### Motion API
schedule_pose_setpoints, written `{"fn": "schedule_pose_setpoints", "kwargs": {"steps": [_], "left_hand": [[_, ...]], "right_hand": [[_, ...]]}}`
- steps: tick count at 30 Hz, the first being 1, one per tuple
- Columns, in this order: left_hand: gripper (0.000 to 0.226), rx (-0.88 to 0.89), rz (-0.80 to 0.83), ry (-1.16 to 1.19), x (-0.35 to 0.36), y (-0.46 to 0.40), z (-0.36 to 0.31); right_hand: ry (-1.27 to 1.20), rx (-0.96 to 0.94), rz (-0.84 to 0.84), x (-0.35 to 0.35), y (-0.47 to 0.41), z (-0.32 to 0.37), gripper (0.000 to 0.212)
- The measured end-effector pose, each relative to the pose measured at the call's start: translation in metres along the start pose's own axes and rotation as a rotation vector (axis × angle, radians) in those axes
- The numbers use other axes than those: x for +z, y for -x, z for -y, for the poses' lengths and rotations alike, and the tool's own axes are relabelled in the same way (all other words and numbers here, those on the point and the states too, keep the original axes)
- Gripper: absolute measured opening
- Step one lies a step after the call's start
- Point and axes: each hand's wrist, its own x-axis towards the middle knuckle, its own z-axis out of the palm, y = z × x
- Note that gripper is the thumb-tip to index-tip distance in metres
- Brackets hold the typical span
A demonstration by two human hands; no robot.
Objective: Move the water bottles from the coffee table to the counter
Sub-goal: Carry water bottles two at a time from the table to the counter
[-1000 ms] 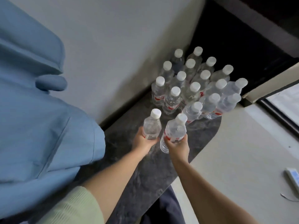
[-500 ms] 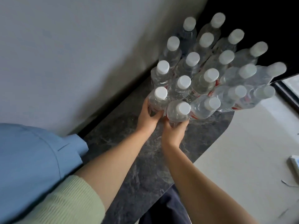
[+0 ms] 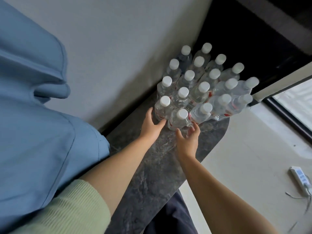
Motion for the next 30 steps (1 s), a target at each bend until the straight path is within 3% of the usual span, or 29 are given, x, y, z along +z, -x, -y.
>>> {"fn": "schedule_pose_setpoints", "kwargs": {"steps": [6,12,15,20,24,30], "left_hand": [[0.074,0.134,-0.016,-0.06,-0.011,0.041,-0.05],[0.048,0.31,-0.142,-0.089,-0.021,0.078,-0.106],[0.046,0.373,-0.203,-0.16,-0.029,0.095,-0.139],[0.053,0.503,-0.328,-0.532,-0.049,0.131,-0.17],[0.055,0.535,-0.293,-0.767,-0.058,0.156,-0.179],[0.058,0.562,-0.273,-0.876,-0.07,0.18,-0.196]], "right_hand": [[-0.043,-0.113,-0.007,-0.04,0.023,0.044,0.064],[0.004,-0.316,0.019,-0.087,0.035,0.105,0.065],[0.145,-0.431,0.059,-0.111,0.039,0.139,0.068],[0.467,-0.593,0.069,-0.136,0.06,0.185,0.064],[0.678,-0.627,0.066,-0.15,0.077,0.207,0.06],[0.854,-0.646,0.054,-0.167,0.093,0.23,0.058]]}}
